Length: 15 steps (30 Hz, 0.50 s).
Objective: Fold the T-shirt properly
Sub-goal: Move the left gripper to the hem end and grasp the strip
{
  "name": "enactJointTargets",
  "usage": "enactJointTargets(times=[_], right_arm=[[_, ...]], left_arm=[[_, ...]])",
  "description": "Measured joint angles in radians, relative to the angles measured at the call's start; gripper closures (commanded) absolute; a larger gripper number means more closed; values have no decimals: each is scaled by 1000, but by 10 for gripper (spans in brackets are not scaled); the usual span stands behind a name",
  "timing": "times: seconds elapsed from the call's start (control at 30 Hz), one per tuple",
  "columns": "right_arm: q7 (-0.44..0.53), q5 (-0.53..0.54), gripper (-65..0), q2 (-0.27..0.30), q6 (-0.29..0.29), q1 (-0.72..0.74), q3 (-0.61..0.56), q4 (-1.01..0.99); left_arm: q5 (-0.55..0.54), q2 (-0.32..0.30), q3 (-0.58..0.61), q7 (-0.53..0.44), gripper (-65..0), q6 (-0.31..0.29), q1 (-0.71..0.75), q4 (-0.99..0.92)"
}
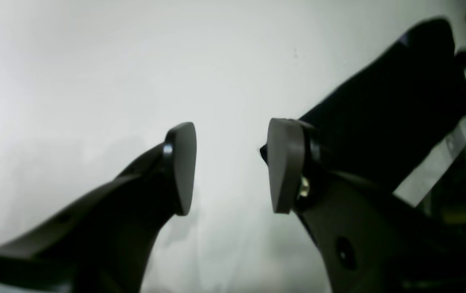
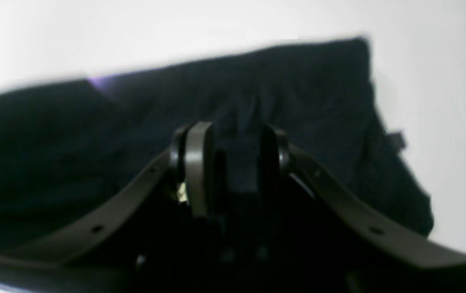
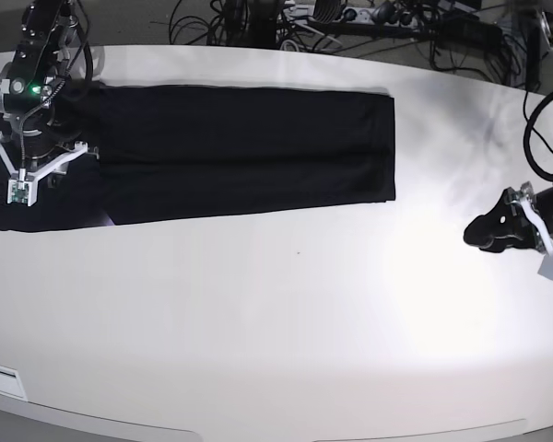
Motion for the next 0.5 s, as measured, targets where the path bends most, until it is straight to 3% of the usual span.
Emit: enactJointTargets(times=[0.2,0.3,0.5], right_arm=[[5,36,-225,3,45,-29,0,0],[1,53,-225,5,60,-37,1,0],[-19,128,-226,1,105,-42,0,0]], left_arm=[[20,107,-161,7,-317,36,180,-5],[66,141,-167,-19,-317,77,235,-4],[115,219,-134,-42,-347,105,256,-3]])
